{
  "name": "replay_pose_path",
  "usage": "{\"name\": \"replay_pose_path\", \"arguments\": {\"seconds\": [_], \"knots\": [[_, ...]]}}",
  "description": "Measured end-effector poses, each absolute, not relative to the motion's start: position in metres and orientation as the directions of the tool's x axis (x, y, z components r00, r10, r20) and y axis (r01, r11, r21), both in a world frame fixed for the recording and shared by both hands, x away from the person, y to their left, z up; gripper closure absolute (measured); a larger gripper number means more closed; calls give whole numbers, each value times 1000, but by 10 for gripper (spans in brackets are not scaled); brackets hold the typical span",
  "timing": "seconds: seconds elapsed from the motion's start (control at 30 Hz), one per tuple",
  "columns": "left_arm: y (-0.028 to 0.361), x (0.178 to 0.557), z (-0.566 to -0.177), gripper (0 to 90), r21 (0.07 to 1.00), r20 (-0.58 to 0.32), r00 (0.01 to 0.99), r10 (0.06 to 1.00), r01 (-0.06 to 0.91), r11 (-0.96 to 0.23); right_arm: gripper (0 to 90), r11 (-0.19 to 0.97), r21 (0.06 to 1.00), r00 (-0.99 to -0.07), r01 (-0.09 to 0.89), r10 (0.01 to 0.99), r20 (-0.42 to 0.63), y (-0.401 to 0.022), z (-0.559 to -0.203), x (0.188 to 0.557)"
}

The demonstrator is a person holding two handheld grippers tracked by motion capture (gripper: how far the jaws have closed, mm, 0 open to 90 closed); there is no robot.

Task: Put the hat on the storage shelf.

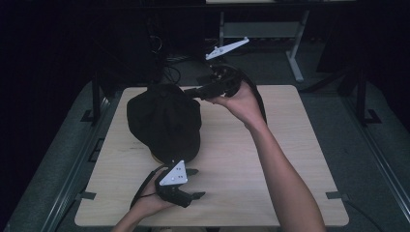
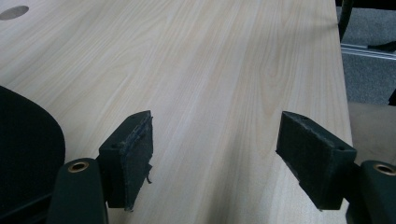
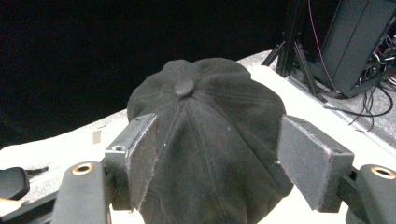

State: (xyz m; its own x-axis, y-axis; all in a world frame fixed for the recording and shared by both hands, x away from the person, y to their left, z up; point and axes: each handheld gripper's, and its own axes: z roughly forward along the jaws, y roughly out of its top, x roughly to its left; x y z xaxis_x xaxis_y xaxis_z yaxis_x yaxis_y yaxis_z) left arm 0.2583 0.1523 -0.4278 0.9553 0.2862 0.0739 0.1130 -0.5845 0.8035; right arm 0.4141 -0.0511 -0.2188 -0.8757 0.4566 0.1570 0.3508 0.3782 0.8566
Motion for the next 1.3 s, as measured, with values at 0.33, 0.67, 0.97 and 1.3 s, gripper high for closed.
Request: {"name": "replay_pose_path", "arguments": {"seconds": [0.33, 0.67, 0.97, 1.3], "knots": [[152, 259, -429, 269, 803, 71, 956, 286, 116, -585, 272, 368, 857, -865, 362, 476, 161, -73, -223, 406], [154, 259, -429, 269, 806, 75, 954, 292, 114, -581, 257, 357, 857, -858, 373, 484, 172, -92, -228, 396], [153, 259, -430, 269, 807, 65, 953, 295, 124, -578, 238, 350, 852, -849, 390, 496, 185, -106, -238, 389], [153, 260, -431, 269, 808, 70, 954, 291, 117, -578, 205, 332, 849, -829, 411, 523, 197, -123, -249, 383]]}}
